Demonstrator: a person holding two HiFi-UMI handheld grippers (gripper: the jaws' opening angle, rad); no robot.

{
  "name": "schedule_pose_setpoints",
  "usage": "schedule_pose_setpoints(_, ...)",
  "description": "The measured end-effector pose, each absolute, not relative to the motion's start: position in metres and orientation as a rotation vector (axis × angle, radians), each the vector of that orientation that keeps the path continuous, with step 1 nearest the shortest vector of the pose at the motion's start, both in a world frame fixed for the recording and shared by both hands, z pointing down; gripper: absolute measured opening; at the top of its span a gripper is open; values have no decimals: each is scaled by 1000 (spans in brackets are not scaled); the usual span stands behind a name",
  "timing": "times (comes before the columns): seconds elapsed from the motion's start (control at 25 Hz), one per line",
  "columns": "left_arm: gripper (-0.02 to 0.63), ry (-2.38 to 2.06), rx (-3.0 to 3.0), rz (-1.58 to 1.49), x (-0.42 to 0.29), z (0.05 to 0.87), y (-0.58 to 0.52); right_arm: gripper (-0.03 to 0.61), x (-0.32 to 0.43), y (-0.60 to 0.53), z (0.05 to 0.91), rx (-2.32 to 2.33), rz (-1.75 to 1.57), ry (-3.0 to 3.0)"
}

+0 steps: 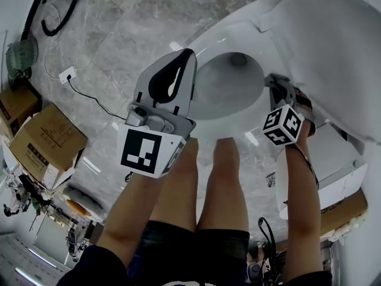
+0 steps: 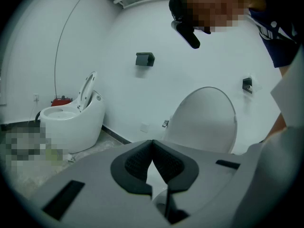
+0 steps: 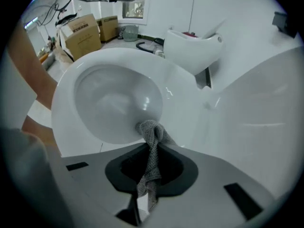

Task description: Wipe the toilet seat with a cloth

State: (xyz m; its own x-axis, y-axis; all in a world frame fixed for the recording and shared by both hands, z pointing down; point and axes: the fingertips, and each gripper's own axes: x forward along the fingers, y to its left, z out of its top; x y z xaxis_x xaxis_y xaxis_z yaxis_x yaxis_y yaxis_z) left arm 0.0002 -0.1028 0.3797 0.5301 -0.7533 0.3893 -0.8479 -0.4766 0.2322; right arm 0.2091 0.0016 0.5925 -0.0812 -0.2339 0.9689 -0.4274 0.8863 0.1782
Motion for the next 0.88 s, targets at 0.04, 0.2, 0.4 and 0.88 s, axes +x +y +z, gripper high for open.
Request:
schedule_pose_setpoints(0.04,18,-1314,2377,327,1,380,-102,58,214,-2,588,538,148,-1672)
schedule_pose_setpoints(0.2,18,-1317,2376,318,5,378,-99,58,220,31,589,559,263,-1678)
schedule_pose_setpoints(0.4,18,-1310,2385,312,11,371,-90,57,173,110,598,588,616,-1727)
schedule_pose_setpoints(0.88,18,-1284,2408,325,24,370,-64,58,164,118,601,610,648,-1830)
